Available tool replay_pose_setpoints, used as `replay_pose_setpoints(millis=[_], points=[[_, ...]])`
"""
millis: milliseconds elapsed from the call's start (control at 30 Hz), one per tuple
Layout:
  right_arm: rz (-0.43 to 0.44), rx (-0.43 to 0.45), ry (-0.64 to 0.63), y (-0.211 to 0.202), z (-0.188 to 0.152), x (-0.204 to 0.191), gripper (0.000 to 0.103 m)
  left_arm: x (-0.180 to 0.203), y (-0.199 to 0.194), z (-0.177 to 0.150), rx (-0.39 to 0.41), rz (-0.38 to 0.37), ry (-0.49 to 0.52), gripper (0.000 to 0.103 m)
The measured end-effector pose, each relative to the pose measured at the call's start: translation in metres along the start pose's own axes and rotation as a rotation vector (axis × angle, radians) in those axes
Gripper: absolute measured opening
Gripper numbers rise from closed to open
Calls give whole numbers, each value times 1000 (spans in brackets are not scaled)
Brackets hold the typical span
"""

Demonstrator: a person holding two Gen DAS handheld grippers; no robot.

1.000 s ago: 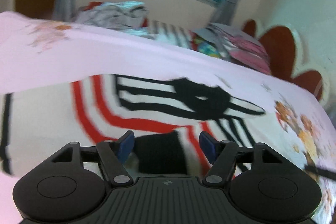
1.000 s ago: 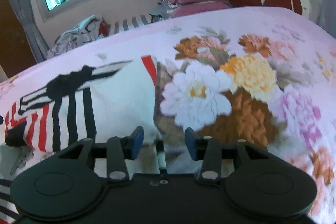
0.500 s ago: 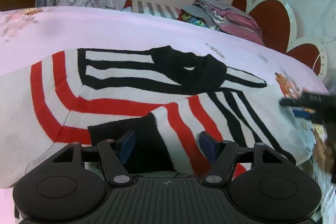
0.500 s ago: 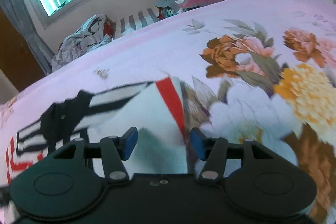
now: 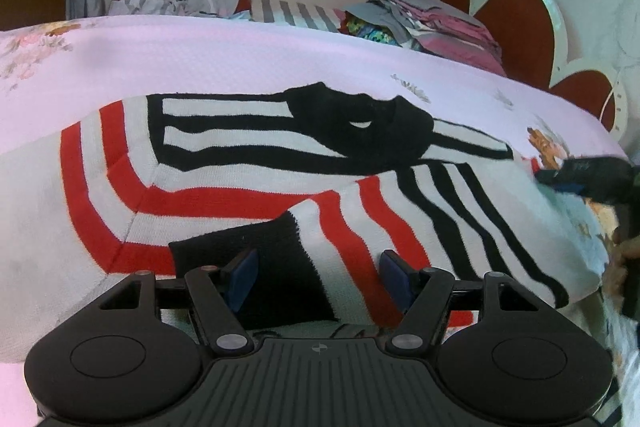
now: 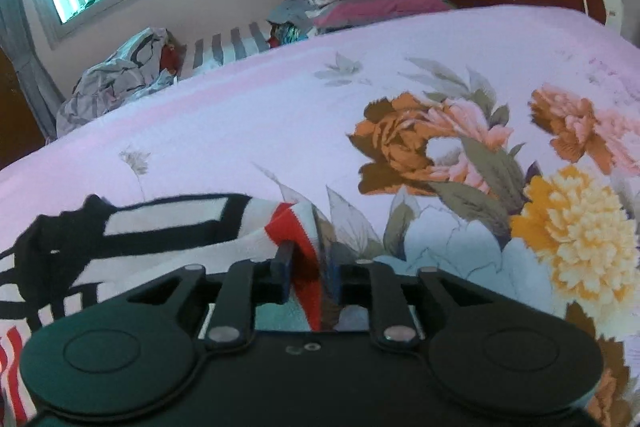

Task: Fold small clothes

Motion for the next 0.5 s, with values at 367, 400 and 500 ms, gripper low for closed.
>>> replay_pose_setpoints(millis=[367, 400, 500], points=[[-50, -39, -99, -23, -27, -13, 31, 0, -13, 1, -23, 20, -33, 67], [-37, -26, -100, -32, -28, -16, 33, -1, -19, 0, -11, 17, -40, 67], [20, -9, -150, -54, -39, -36, 34, -6, -33, -5, 4, 22, -55, 67]])
Point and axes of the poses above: each gripper's, at about its wrist camera, not at the fingertips, and y roughly the way its jaws point, x to its right, z to its top, the point moved 5 cm from there along y, roughly the way its jaws point, and after that the axes turned 10 degrees about -x, right-handed, at the moved point
